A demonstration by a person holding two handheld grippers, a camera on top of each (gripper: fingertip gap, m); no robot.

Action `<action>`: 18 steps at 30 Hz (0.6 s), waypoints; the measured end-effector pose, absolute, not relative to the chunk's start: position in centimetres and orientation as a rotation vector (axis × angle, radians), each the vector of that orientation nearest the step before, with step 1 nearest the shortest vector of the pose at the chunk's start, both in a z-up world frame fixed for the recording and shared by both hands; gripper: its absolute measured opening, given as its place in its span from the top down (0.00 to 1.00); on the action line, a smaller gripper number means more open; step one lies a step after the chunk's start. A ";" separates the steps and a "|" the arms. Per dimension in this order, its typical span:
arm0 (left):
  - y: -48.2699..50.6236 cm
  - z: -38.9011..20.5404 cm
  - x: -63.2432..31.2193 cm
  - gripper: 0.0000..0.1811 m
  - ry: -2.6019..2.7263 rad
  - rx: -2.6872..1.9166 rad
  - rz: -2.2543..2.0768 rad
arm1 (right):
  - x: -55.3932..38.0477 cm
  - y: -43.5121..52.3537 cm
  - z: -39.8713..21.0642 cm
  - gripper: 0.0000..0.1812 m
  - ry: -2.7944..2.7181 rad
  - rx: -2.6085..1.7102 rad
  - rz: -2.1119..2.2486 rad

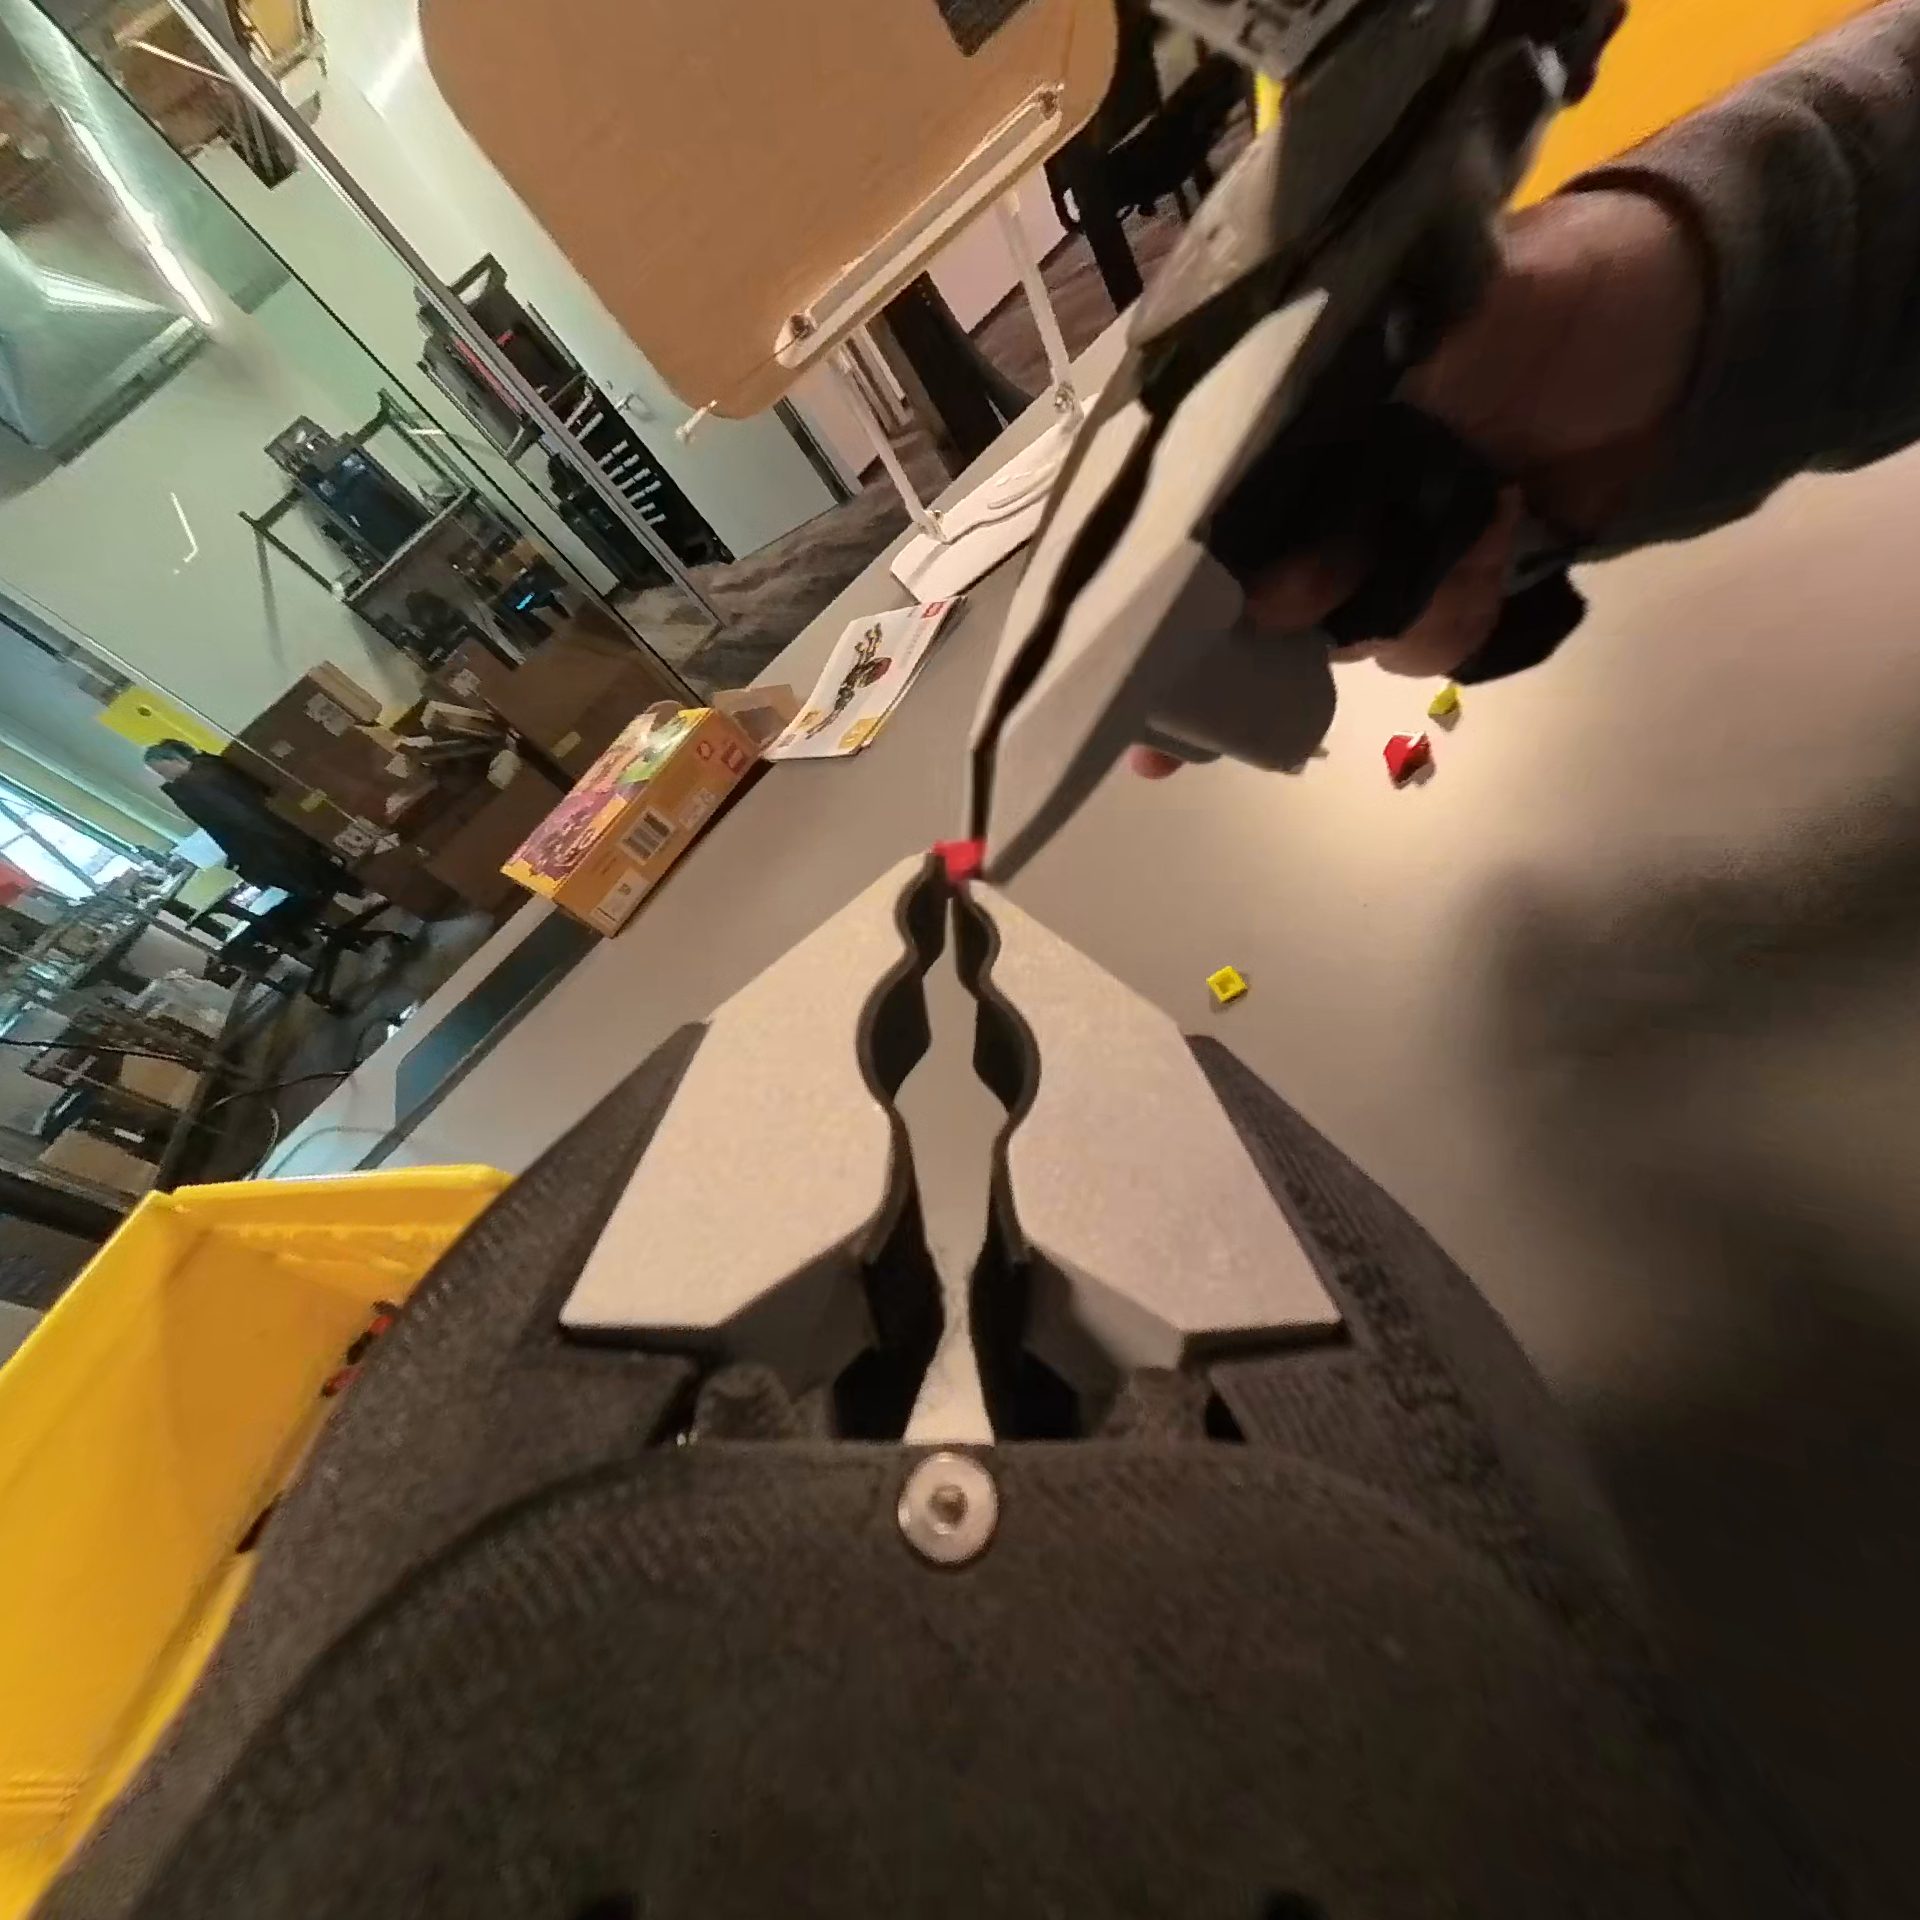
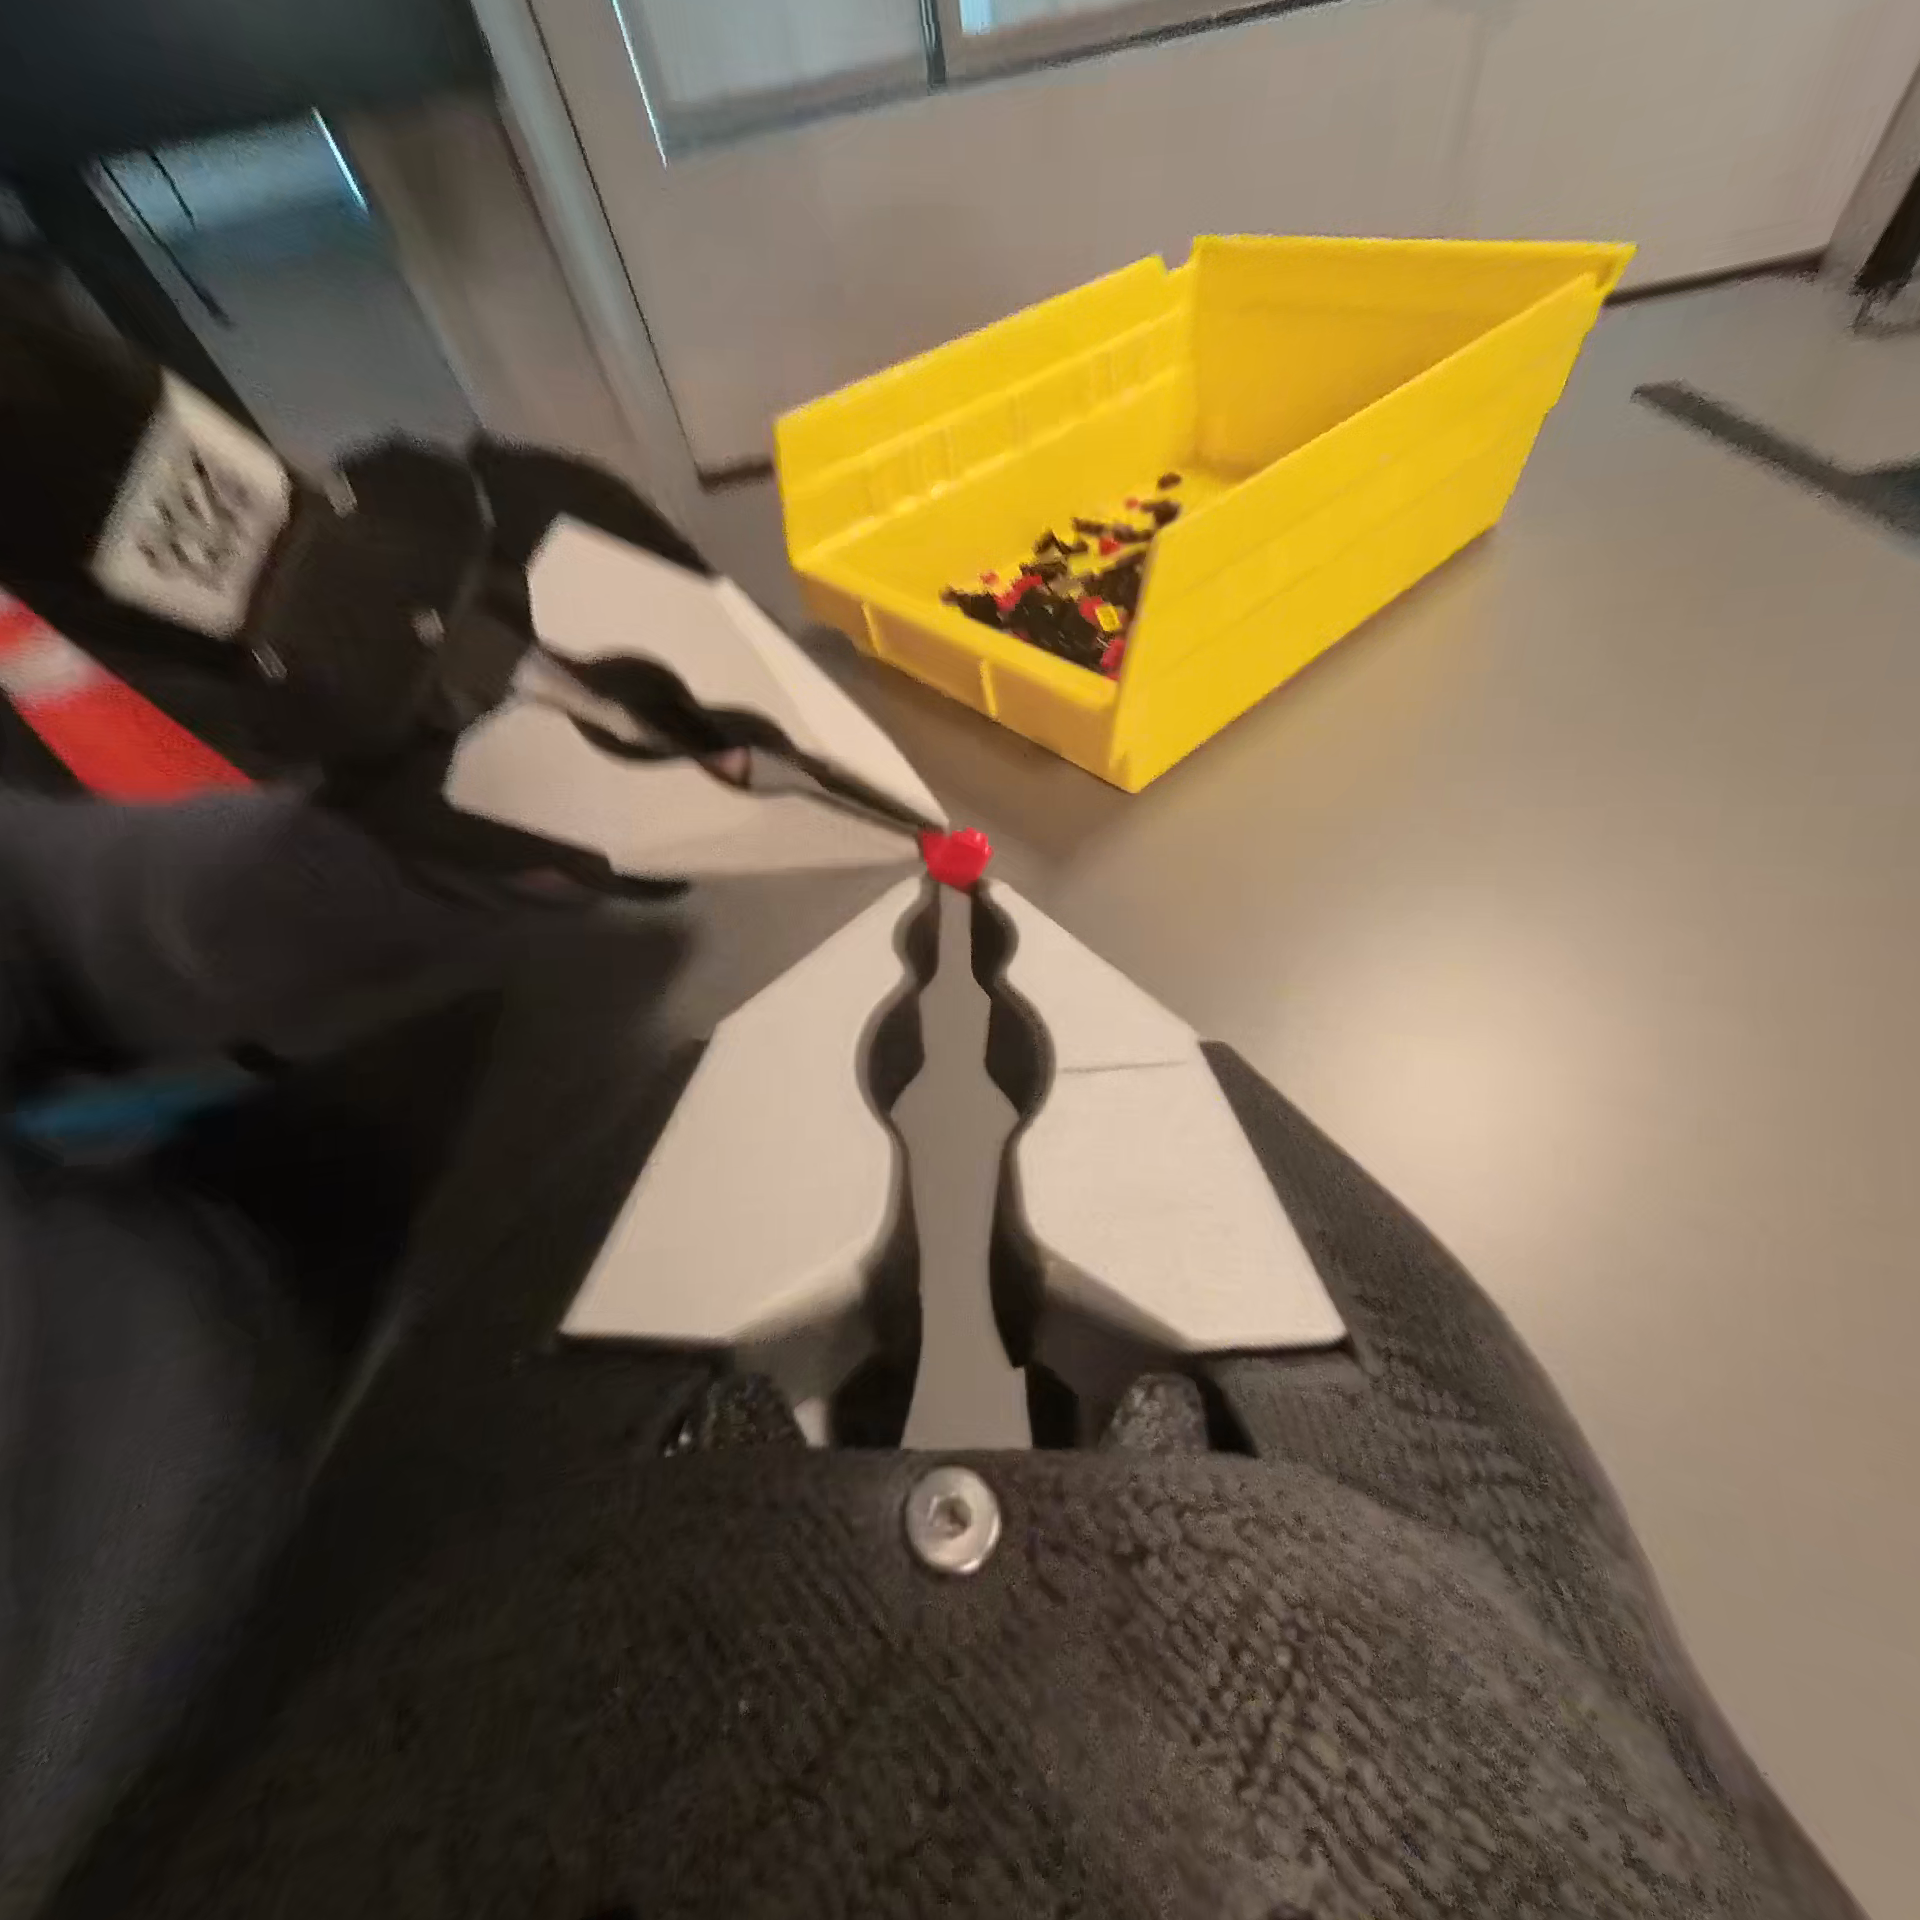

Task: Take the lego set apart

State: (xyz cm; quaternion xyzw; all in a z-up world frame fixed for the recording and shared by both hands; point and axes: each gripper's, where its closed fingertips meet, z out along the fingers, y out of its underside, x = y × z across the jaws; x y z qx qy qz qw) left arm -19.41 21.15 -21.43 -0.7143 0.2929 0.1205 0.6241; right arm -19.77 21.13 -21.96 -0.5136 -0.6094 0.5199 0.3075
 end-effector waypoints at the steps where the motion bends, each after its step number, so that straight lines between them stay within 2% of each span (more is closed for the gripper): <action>1: 21.1 -21.1 -19.8 1.00 0.644 -1.631 0.284 | -19.8 22.2 -22.8 1.00 -1.647 -1.322 1.191; 3: 20.4 -19.5 -20.5 1.00 0.587 -1.593 0.225 | -19.5 23.9 -24.0 1.00 -1.695 -1.239 0.938; 9: 20.3 -19.3 -21.2 1.00 0.499 -1.611 -0.020 | -19.4 22.3 -22.4 1.00 -1.649 -1.105 1.120; 12: 19.7 -17.8 -19.2 1.00 0.396 -1.534 -0.490 | -18.8 19.9 -19.0 0.85 -1.575 -1.007 1.468; 14: 18.9 -16.6 -18.3 1.00 0.359 -1.453 -0.773 | -18.4 19.2 -16.8 0.87 -1.514 -0.901 1.569; 16: 18.4 -15.9 -17.9 1.00 0.347 -1.406 -0.943 | -18.2 18.6 -15.8 0.92 -1.537 -0.789 1.511; 18: 18.1 -15.6 -17.5 1.00 0.338 -1.379 -1.063 | -18.1 17.9 -15.4 0.92 -1.580 -0.688 1.427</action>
